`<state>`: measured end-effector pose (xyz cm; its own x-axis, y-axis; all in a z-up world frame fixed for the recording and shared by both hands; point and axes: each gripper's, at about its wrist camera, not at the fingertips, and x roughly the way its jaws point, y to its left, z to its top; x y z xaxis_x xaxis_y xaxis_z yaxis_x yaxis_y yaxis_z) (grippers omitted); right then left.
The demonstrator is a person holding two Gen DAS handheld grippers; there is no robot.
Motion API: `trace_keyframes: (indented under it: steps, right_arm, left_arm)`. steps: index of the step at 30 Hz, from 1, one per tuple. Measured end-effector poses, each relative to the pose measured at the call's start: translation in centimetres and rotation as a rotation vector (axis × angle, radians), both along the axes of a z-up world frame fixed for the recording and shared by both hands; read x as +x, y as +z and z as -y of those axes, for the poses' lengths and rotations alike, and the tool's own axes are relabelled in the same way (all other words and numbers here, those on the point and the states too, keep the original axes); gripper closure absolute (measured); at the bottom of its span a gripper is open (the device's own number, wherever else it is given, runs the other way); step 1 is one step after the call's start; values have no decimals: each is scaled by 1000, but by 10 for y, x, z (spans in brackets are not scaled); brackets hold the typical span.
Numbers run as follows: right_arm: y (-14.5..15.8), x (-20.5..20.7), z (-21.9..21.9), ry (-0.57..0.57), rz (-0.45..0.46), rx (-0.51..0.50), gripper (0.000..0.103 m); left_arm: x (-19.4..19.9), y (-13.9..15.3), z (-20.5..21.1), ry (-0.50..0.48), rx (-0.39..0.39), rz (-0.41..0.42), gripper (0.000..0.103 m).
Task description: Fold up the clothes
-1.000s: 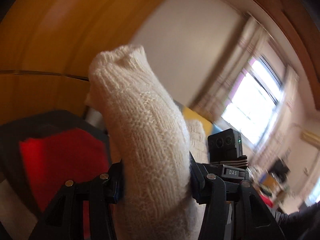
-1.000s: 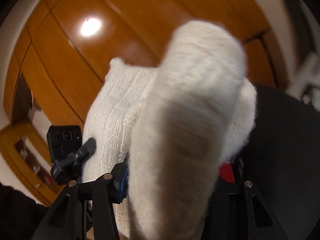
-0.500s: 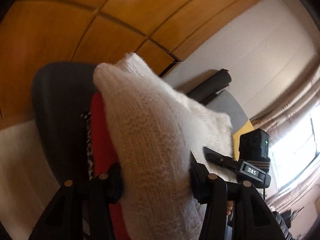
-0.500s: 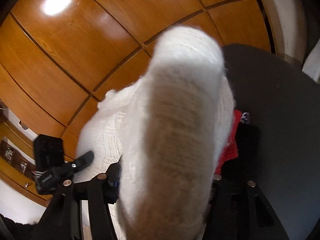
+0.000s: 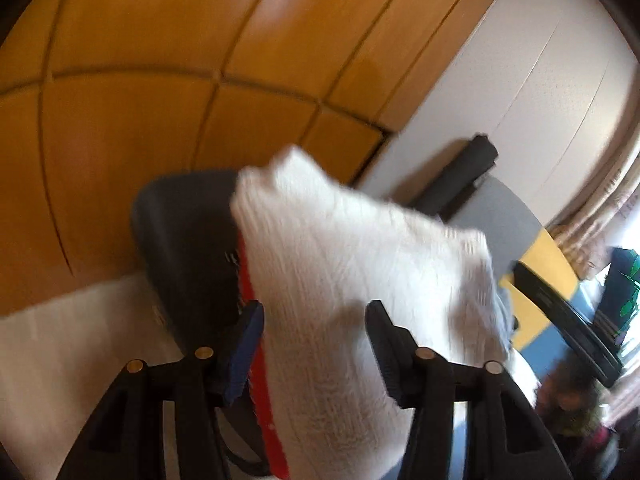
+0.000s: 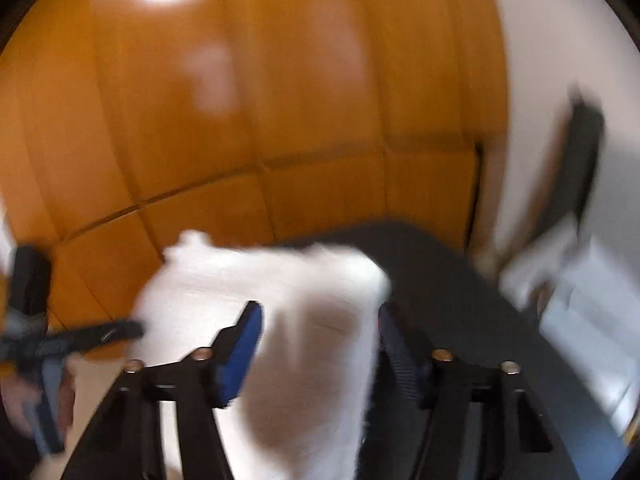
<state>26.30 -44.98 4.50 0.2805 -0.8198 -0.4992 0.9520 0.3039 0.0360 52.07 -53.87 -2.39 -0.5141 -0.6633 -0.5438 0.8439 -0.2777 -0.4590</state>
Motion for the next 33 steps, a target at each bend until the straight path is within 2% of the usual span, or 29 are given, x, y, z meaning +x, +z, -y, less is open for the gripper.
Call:
trace_keyframes:
  steps: [1,3,5,8,11,13,14,16,18,21,23,25,28,30,33]
  right_arm:
    - [0,16,-12,58,-35,-2,52]
    - [-4,43,-25,142,-107,18,52]
    - [-24,49,-17,133,-176,100,52]
    - [-55,33,8,81,-201,206,52]
    - [-79,-12,12,40,-116,277,50]
    - [-87,-36,36,40,-33,328,48]
    - [-89,-46,53,42,9,355,48]
    - [-95,-57,61,48,31,359,48]
    - [-82,-52,63,37,79,338,47]
    - [-89,-49,40,-3,152,282,47]
    - [-86,-51,44,-33,182,275,47]
    - [-79,-44,61,-49,152,266,46]
    - [-58,-28,58,-65,88,254,42]
    - [-40,-21,47,-76,96,227,41]
    - [-14,-14,25,-104,93,165,30]
  left_arm:
    - [0,7,-4,-4,-28,-8,50]
    - [-7,16,-4,-44,-63,-1,50]
    - [-21,16,3,-97,-74,17,50]
    - [-46,2,34,-142,-19,54,51]
    - [-61,-8,70,-160,70,88,52]
    - [-65,-7,92,-173,114,93,53]
    - [-63,-9,99,-175,131,88,54]
    - [-60,-15,97,-186,128,101,55]
    - [-69,-16,91,-174,100,126,55]
    - [-85,-17,81,-149,51,165,55]
    - [-89,-10,75,-127,37,177,55]
    - [-92,-5,69,-102,23,209,51]
    - [-93,1,59,-50,16,276,49]
    - [-92,8,54,-7,4,317,49]
    - [-94,19,48,50,-8,361,49]
